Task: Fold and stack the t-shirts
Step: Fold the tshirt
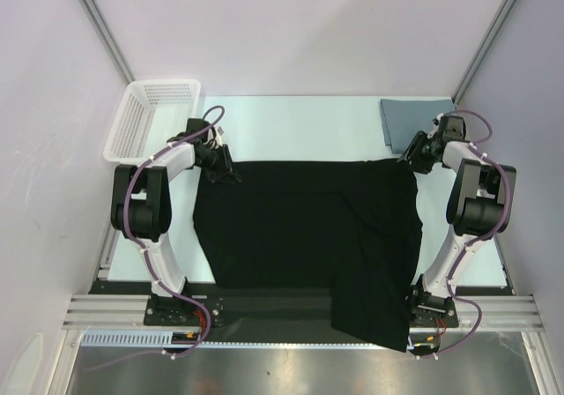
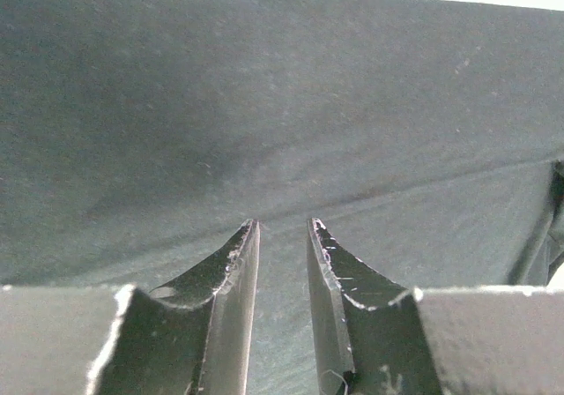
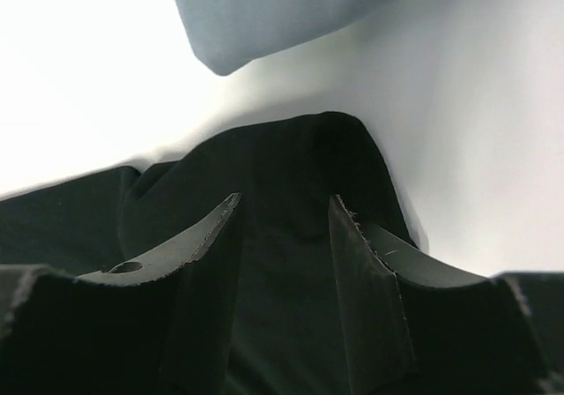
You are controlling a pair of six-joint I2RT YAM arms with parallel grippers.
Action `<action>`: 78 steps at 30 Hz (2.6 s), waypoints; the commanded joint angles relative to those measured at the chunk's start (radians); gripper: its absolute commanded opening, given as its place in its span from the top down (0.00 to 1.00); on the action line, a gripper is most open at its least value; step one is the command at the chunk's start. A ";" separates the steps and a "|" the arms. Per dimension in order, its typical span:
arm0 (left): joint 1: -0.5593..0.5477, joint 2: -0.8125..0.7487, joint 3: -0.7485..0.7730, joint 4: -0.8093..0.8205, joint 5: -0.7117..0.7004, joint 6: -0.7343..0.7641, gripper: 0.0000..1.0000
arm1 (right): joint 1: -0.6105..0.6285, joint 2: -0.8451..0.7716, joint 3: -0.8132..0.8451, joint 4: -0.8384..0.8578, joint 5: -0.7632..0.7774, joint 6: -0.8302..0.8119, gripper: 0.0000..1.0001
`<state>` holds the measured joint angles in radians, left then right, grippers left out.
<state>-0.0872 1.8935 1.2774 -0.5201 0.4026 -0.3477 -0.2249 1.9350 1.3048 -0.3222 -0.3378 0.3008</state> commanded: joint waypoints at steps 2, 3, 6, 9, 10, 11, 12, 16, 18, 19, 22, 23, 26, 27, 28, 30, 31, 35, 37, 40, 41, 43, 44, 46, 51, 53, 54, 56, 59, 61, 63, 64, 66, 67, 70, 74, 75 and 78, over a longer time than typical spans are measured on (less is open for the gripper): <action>0.020 0.029 0.060 -0.017 -0.005 0.027 0.67 | -0.002 0.005 0.059 0.038 0.005 -0.031 0.51; 0.020 0.035 0.066 -0.021 -0.005 0.027 0.67 | -0.002 0.013 0.068 0.029 0.003 -0.046 0.51; 0.024 0.052 0.074 -0.031 -0.001 0.029 0.67 | -0.004 0.039 0.099 0.003 0.020 -0.069 0.52; 0.029 0.053 0.073 -0.034 -0.005 0.033 0.67 | -0.008 0.055 0.108 0.008 0.005 -0.088 0.52; 0.030 0.055 0.071 -0.035 -0.007 0.033 0.67 | -0.007 0.062 0.116 0.003 0.006 -0.089 0.53; 0.033 0.056 0.069 -0.034 -0.008 0.033 0.68 | -0.008 0.074 0.123 -0.006 0.009 -0.091 0.53; 0.033 0.061 0.069 -0.034 -0.010 0.033 0.67 | -0.008 0.082 0.131 -0.008 0.008 -0.089 0.54; 0.035 0.072 0.068 -0.029 -0.015 0.032 0.68 | -0.005 0.104 0.155 -0.006 -0.001 -0.089 0.61; 0.035 0.078 0.074 -0.032 -0.018 0.032 0.68 | -0.007 0.114 0.162 -0.008 0.005 -0.091 0.62; 0.035 0.085 0.080 -0.034 -0.018 0.030 0.68 | -0.008 0.119 0.169 -0.008 0.000 -0.091 0.64; 0.038 0.096 0.085 -0.043 -0.027 0.029 0.68 | -0.010 0.133 0.180 -0.014 -0.012 -0.094 0.77; 0.041 0.101 0.083 -0.044 -0.030 0.027 0.68 | -0.010 0.134 0.185 -0.024 -0.004 -0.092 0.80; 0.050 0.102 0.076 -0.046 -0.044 0.016 0.69 | -0.014 0.101 0.172 -0.050 0.109 -0.075 0.97; 0.053 0.104 0.073 -0.044 -0.045 0.016 0.69 | -0.016 0.084 0.140 -0.046 0.143 -0.068 1.00; 0.055 0.104 0.073 -0.041 -0.050 0.015 0.69 | -0.019 0.044 0.116 -0.013 0.185 -0.054 1.00; 0.060 0.119 0.077 -0.040 -0.051 0.016 0.68 | -0.021 0.015 0.059 0.035 0.210 -0.054 1.00; 0.061 0.127 0.080 -0.041 -0.051 0.016 0.69 | -0.021 0.009 0.056 0.047 0.244 -0.051 1.00; 0.064 0.147 0.088 -0.040 -0.048 0.015 0.69 | -0.021 0.018 0.054 0.070 0.312 -0.035 1.00; 0.064 0.136 0.085 -0.034 -0.048 0.015 0.69 | -0.021 0.028 0.074 0.071 0.274 -0.041 1.00; 0.063 0.096 0.088 -0.047 -0.073 0.032 0.70 | -0.017 0.051 0.135 -0.007 0.244 -0.045 0.98; 0.063 0.082 0.091 -0.054 -0.080 0.039 0.69 | -0.016 0.058 0.160 -0.038 0.238 -0.043 0.96; 0.063 0.026 0.118 -0.080 -0.103 0.049 0.65 | -0.017 0.058 0.223 -0.157 0.220 -0.035 0.85; 0.063 0.010 0.132 -0.089 -0.113 0.059 0.63 | -0.017 0.056 0.235 -0.194 0.212 -0.029 0.84; 0.061 -0.014 0.195 -0.116 -0.148 0.075 0.58 | -0.013 0.015 0.228 -0.225 0.206 -0.028 0.77; 0.061 0.076 0.356 -0.152 -0.189 0.144 0.64 | -0.008 -0.050 0.140 -0.166 0.194 -0.015 0.68; 0.060 0.110 0.376 -0.144 -0.179 0.171 0.62 | 0.012 -0.042 0.171 -0.181 0.181 -0.031 0.67; 0.060 0.119 0.394 -0.132 -0.168 0.183 0.59 | 0.025 -0.041 0.200 -0.179 0.151 -0.066 0.64; 0.053 0.145 0.421 -0.127 -0.180 0.208 0.51 | 0.077 -0.030 0.240 -0.173 0.119 -0.104 0.61; 0.050 0.229 0.503 -0.172 -0.208 0.205 0.51 | 0.128 0.018 0.307 -0.143 -0.062 -0.163 0.57; 0.043 0.254 0.537 -0.196 -0.200 0.208 0.51 | 0.177 0.057 0.350 -0.133 -0.134 -0.176 0.56; 0.034 0.253 0.524 -0.178 -0.238 0.233 0.51 | 0.215 0.080 0.370 -0.112 -0.203 -0.189 0.55; 0.030 0.257 0.524 -0.179 -0.255 0.245 0.50 | 0.222 0.096 0.404 -0.117 -0.223 -0.193 0.55; 0.030 0.272 0.536 -0.198 -0.310 0.256 0.49 | 0.255 0.148 0.453 -0.146 -0.247 -0.224 0.55; 0.030 0.280 0.536 -0.204 -0.335 0.262 0.49 | 0.287 0.175 0.497 -0.203 -0.236 -0.245 0.55; 0.030 0.262 0.499 -0.201 -0.399 0.248 0.50 | 0.315 0.174 0.518 -0.250 -0.131 -0.269 0.55; 0.027 0.184 0.395 -0.126 -0.458 0.217 0.49 | 0.288 0.104 0.400 -0.206 -0.030 -0.126 0.57; 0.029 0.158 0.369 -0.107 -0.465 0.210 0.49 | 0.279 0.085 0.331 -0.178 -0.011 -0.047 0.58; 0.029 0.135 0.361 -0.124 -0.504 0.171 0.48 | 0.233 0.009 0.220 -0.156 0.066 0.046 0.59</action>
<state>-0.0551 2.1220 1.6394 -0.6716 -0.0303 -0.1390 0.0647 2.0453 1.5978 -0.5045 -0.3855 0.2131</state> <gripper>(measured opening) 0.516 0.418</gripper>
